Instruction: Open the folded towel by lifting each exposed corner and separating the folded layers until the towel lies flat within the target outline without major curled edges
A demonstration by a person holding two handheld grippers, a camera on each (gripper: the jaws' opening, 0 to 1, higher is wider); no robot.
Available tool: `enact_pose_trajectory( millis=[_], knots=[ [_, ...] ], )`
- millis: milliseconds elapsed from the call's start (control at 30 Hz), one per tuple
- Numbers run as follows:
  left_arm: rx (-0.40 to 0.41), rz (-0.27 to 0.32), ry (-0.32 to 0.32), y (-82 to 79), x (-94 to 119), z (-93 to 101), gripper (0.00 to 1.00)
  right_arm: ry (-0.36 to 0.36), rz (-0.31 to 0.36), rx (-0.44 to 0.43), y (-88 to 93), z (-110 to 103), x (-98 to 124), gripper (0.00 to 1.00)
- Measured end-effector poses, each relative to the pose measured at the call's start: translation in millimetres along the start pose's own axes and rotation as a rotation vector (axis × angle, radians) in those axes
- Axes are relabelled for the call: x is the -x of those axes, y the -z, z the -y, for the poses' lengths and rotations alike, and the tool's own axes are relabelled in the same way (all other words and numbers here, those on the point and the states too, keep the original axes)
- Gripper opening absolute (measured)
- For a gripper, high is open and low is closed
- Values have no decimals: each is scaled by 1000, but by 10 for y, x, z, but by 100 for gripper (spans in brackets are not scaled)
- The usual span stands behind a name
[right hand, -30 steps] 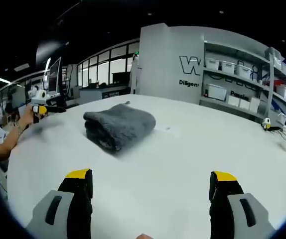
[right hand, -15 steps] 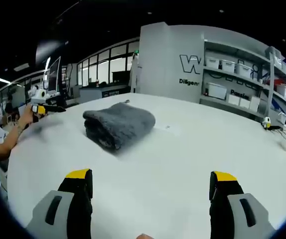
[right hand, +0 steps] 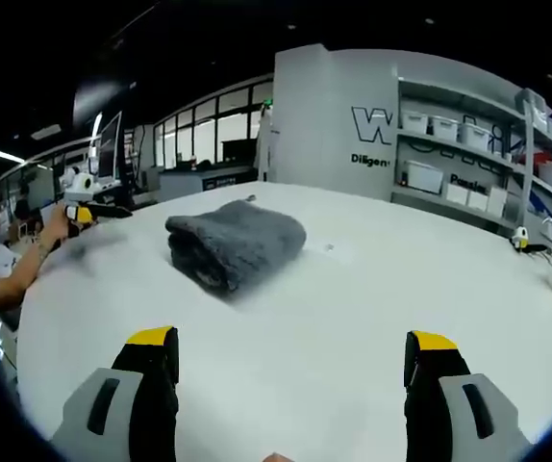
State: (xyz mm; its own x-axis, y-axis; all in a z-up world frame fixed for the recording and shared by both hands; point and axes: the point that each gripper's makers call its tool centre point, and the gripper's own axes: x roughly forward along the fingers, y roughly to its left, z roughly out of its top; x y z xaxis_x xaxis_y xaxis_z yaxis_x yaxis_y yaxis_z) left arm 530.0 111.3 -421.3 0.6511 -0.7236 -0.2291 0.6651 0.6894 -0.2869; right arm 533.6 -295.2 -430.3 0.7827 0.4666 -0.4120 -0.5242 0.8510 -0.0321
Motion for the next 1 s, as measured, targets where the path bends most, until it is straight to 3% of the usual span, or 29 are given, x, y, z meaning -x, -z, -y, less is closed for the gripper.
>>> enact_pose_trajectory(
  millis=[533, 700, 833, 1000],
  knots=[
    [-17, -22, 3, 4, -23, -20, 99, -19, 4, 13, -27, -54, 7, 99],
    [-16, -21, 14, 10, -20, 29, 99, 3, 25, 67, -129, -77, 39, 99],
    [-17, -24, 27, 46, -24, 111, 99, 33, 59, 169, -301, -161, 74, 98],
    [-36, -33, -5, 78, -27, 78, 99, 16, 81, 181, -412, -282, 22, 98]
  ],
)
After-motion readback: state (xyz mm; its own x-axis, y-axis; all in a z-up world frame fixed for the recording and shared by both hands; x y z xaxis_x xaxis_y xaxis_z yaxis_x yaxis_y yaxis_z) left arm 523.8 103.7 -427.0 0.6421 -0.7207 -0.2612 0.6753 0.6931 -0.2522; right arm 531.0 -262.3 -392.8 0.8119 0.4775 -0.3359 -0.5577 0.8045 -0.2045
